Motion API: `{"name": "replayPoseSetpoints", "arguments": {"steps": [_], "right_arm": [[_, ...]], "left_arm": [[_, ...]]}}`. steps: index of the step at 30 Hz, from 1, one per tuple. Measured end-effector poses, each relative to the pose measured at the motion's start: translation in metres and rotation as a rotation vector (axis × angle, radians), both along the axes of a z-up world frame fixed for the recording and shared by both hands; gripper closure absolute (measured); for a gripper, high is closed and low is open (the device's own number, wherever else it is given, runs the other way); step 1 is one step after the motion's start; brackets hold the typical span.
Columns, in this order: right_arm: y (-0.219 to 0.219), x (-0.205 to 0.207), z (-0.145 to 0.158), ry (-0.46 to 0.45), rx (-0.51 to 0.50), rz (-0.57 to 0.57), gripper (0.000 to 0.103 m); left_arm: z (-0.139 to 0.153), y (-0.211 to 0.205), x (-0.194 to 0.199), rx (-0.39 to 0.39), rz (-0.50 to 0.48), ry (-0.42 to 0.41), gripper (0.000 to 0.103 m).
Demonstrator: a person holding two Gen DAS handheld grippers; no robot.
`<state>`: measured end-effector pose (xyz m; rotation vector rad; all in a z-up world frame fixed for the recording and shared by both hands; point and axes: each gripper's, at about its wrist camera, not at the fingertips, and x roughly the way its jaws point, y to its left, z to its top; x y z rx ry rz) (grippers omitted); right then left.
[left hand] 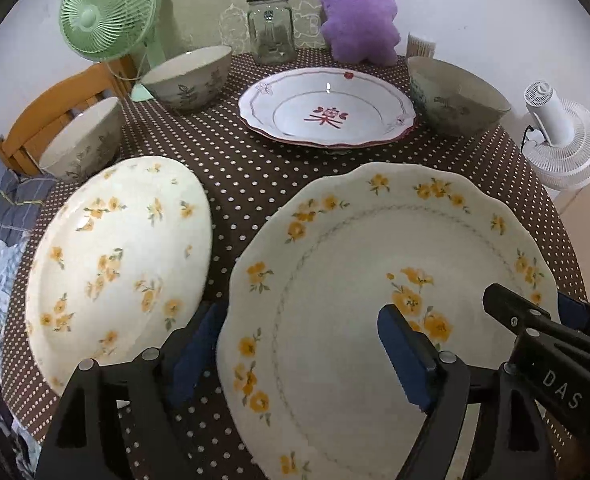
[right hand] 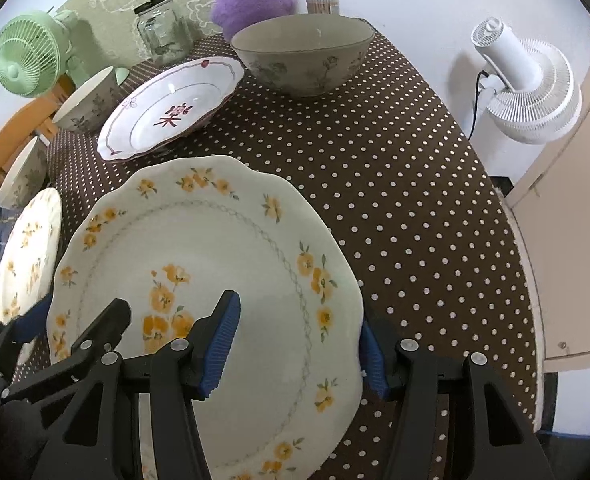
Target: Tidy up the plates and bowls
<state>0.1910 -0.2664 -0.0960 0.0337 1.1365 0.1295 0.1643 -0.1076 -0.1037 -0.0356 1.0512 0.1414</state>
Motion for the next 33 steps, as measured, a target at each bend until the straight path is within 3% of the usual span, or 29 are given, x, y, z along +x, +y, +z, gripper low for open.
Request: {"name": "replayPoseSetpoints", "arguments": {"steps": [7,21,33], "right_arm": [[0.006,-0.009,0.021,-0.031,-0.011,0.002,0.029],[0.079,-0.033,0.066,-0.135,-0.137,-0.053,0.029],[0.178,-0.032,0.066,-0.149,-0.111,-0.017,0.029]], "left_arm": [[0.021,0.015,-0.015,-0.014,0.022,-0.029,0.014],[0.047,0.084,-0.027,-0.056,-0.049,-0.066,0.013],[0.051,0.16,-0.027,-0.023,-0.098,-0.085,0.013]]}}
